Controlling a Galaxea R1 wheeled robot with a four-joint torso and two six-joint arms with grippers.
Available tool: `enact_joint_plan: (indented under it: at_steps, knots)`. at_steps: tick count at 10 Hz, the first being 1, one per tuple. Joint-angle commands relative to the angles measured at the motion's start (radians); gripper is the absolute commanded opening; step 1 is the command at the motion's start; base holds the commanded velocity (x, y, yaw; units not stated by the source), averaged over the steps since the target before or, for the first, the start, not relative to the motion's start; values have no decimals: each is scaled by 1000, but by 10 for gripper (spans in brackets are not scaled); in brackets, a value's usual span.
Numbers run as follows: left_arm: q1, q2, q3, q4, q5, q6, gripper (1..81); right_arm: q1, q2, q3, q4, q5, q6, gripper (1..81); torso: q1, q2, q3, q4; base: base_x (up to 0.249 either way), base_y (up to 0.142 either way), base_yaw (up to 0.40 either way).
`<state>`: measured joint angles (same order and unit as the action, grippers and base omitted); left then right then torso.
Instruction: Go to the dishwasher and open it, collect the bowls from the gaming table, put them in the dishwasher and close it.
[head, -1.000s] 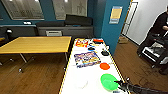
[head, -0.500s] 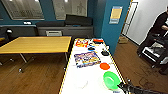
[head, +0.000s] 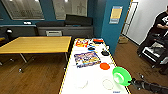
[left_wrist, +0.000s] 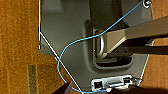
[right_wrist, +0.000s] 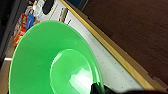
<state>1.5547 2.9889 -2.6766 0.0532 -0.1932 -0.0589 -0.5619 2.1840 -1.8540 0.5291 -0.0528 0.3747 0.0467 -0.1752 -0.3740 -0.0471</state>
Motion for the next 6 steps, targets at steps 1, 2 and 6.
enact_joint_plan:
  at_steps: [1, 2, 6]
  knots:
    - [-12, -5, 12, 11, 58, -4, 811, 130, -443, 366, -166, -284, -13, 10, 0, 0, 0, 0, 0, 0, 0]
    - [-12, -7, 12, 11, 55, -4, 811, 76, -521, 447, -166, -308, -17, 10, 0, 0, 0, 0, 0, 0, 0]
    - [-21, -118, 184, 11, 54, -4, 811, -332, -701, 719, -73, -96, -197, 10, 0, 0, 0, 0, 0, 0, 0]
